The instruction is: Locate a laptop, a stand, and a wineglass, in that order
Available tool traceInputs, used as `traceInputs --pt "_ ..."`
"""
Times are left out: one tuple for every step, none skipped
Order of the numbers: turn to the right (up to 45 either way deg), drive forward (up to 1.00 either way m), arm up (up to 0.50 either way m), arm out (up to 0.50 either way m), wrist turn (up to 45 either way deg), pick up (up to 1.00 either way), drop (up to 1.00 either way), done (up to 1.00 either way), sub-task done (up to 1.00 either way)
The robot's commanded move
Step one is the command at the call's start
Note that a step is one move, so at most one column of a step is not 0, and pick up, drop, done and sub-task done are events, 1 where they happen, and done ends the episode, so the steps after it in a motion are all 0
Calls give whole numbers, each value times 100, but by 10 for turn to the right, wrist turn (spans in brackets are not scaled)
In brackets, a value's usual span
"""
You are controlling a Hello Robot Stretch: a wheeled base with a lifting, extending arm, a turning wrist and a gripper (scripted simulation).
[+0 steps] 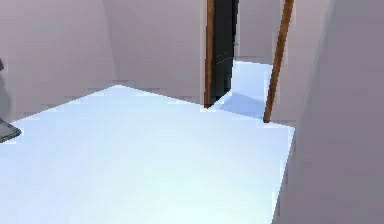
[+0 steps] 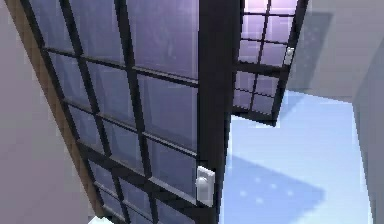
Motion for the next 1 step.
traceInputs --pt "60 0 0 0 0 0 0 0 0"
